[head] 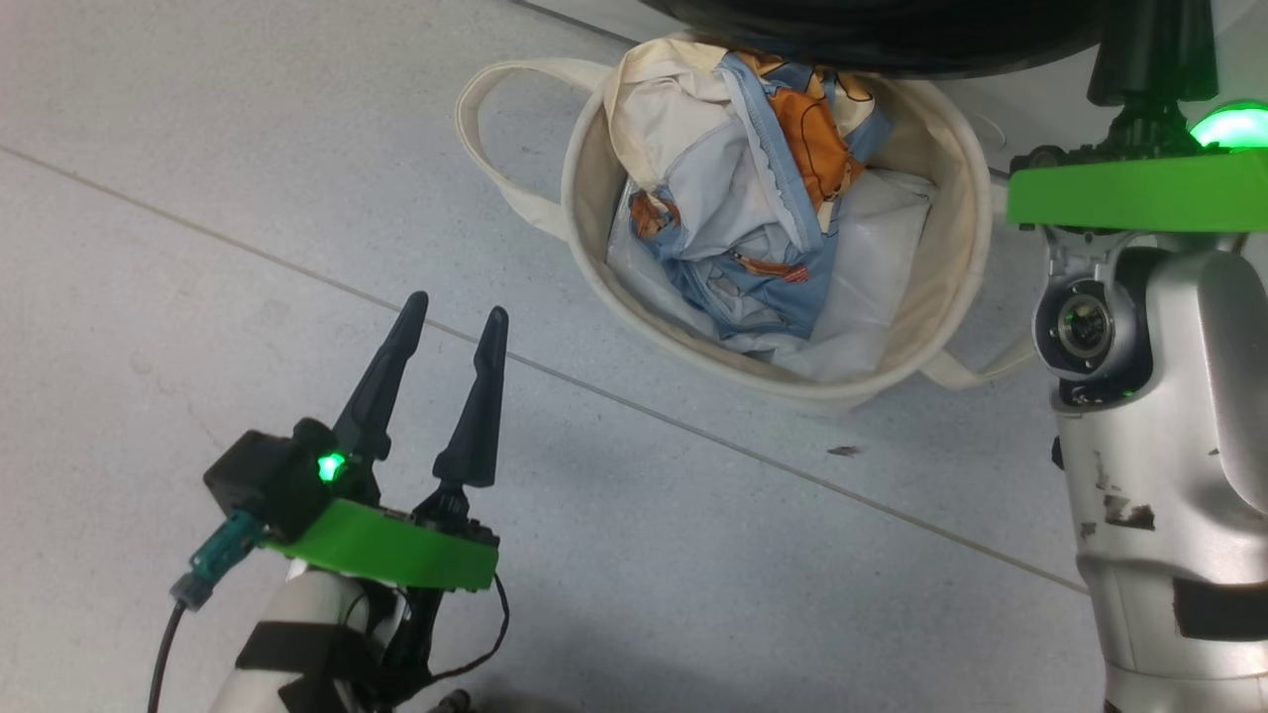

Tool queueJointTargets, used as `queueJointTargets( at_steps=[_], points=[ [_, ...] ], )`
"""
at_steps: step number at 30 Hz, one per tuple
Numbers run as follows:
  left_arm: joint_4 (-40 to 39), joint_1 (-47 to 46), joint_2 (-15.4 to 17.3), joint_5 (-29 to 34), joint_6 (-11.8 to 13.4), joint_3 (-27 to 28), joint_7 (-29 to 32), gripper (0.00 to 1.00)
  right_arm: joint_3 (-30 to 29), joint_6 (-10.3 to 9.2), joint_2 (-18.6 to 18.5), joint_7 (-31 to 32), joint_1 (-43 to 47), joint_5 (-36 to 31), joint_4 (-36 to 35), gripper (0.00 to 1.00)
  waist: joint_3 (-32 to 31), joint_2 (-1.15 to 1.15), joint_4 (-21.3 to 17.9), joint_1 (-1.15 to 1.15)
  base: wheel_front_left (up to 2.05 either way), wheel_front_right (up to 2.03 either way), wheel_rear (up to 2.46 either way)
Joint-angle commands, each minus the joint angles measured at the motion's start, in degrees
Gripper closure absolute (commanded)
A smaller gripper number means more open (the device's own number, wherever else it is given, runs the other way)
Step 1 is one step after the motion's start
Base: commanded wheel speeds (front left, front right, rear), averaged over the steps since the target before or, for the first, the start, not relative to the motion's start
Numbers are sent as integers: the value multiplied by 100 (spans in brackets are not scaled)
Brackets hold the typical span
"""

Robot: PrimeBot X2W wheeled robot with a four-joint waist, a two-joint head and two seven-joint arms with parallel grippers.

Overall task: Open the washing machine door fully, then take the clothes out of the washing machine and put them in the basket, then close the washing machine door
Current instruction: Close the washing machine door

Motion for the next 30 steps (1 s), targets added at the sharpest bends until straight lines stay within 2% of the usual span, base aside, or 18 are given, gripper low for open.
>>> queueJointTargets(
  at_steps=[1, 10, 23, 27, 30],
  points=[
    [-142, 22, 162, 20, -32, 192, -69, 0, 93, 47, 146, 21, 27, -33, -116, 100, 6, 0, 5, 0, 0, 0, 0],
    [-108, -5, 135, 9, -32, 176, -69, 0, -130, 47, 146, 21, -333, -182, 394, 100, 102, 0, 58, 0, 0, 0, 0],
    [-125, -52, 102, -6, -32, 121, -69, 0, -705, 47, 146, 21, -733, -356, 344, 100, 245, 0, 176, 0, 0, 0, 0],
    [-95, -25, 121, 3, -32, 140, -69, 0, -624, 47, 146, 21, -558, -362, 317, 100, 113, 0, 128, 0, 0, 0, 0],
    [-73, 46, 127, -45, -32, 163, -69, 0, -315, 47, 146, 21, -146, -507, 304, 100, -96, 0, 37, 0, 0, 0, 0]
  ],
)
